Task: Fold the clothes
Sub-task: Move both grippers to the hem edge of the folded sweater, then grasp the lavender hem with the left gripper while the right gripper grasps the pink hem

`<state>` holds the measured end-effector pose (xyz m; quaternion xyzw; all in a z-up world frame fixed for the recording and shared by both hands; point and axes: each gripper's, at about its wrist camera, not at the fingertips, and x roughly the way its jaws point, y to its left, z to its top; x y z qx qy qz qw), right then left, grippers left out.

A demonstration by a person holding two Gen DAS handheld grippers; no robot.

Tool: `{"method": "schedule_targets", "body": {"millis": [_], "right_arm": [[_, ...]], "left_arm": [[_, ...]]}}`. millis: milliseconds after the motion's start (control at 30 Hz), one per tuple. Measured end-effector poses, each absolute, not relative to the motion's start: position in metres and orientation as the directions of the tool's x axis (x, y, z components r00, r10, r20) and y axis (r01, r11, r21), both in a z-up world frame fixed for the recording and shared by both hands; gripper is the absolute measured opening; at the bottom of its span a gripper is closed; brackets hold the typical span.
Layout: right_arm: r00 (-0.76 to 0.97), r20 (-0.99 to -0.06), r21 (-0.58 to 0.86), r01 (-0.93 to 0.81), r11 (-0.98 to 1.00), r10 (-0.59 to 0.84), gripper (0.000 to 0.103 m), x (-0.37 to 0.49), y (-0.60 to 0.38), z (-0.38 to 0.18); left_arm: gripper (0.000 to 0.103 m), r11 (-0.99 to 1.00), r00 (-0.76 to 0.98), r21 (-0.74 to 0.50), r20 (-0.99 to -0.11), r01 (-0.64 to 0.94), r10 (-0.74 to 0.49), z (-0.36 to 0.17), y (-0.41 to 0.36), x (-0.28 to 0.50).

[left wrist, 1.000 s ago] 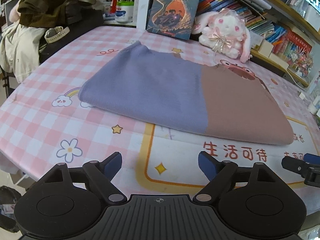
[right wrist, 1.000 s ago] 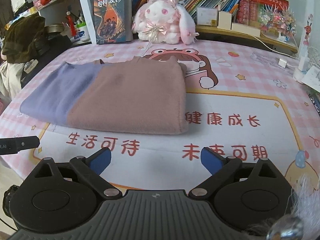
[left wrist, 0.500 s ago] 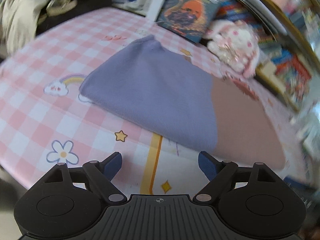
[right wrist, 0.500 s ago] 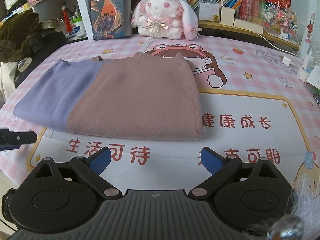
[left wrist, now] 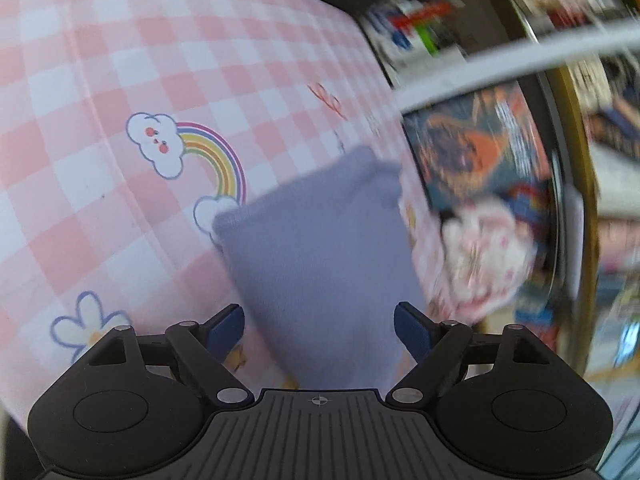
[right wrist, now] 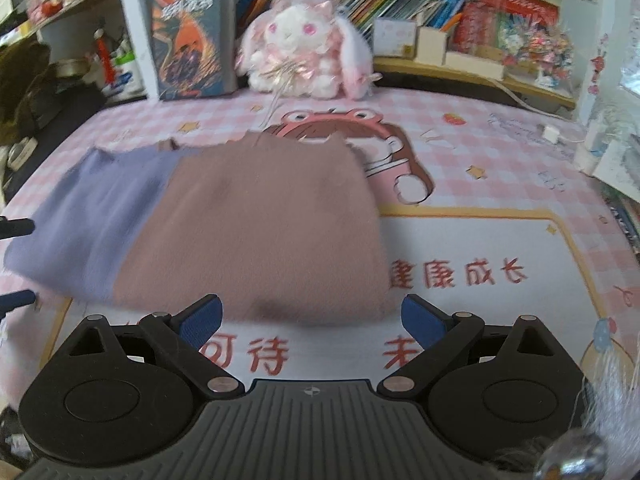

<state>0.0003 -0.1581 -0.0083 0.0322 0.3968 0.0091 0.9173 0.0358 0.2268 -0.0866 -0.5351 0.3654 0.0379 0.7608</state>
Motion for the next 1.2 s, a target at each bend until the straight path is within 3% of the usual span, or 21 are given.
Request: {"method": "schedule_targets", "body": {"millis": [333, 667, 767, 933, 1033, 1100, 1200], "right_arm": [[0.714, -0.698, 0.106, 0.176, 0.979, -0.053, 0.093, 0.03, -0.188, 0.004], [0.638, -0.77, 0.172, 0.182, 0.968, 0.017, 0.054, 0.067, -0.194, -0.015], [0.612, -0.79, 0.177, 0.16, 0.971, 0.043, 0.043, 0.073, -0.192, -0.023], [0.593, -0.8, 0.197, 0.104, 0.975, 0.098, 0.036, 0.078, -0.194, -0.032], [0.582, -0.801, 0.219, 0.068, 0.973, 0.139, 0.034, 0.081, -0.198, -0.035], [0.575, -0.802, 0.23, 0.046, 0.972, 0.163, 0.033, 0.083, -0.199, -0.037], [0.566, -0.802, 0.245, 0.02, 0.969, 0.192, 0.032, 0.085, -0.199, -0.038]], "left_arm": [[0.083, 0.26, 0.752, -0.825, -0.565, -0.502, -0.339, -0.099, 0.25, 0.052], [0.082, 0.221, 0.775, -0.822, -0.569, -0.525, -0.274, -0.099, 0.275, 0.045], [0.072, 0.221, 0.784, -0.822, -0.568, -0.525, -0.249, -0.099, 0.274, 0.043], [0.06, 0.224, 0.798, -0.818, -0.57, -0.529, -0.195, -0.1, 0.27, 0.041], [0.047, 0.244, 0.792, -0.802, -0.589, -0.546, -0.163, -0.1, 0.266, 0.042], [0.029, 0.263, 0.783, -0.787, -0.604, -0.558, -0.147, -0.099, 0.263, 0.043], [0.015, 0.294, 0.767, -0.763, -0.628, -0.575, -0.132, -0.096, 0.257, 0.047]]}}
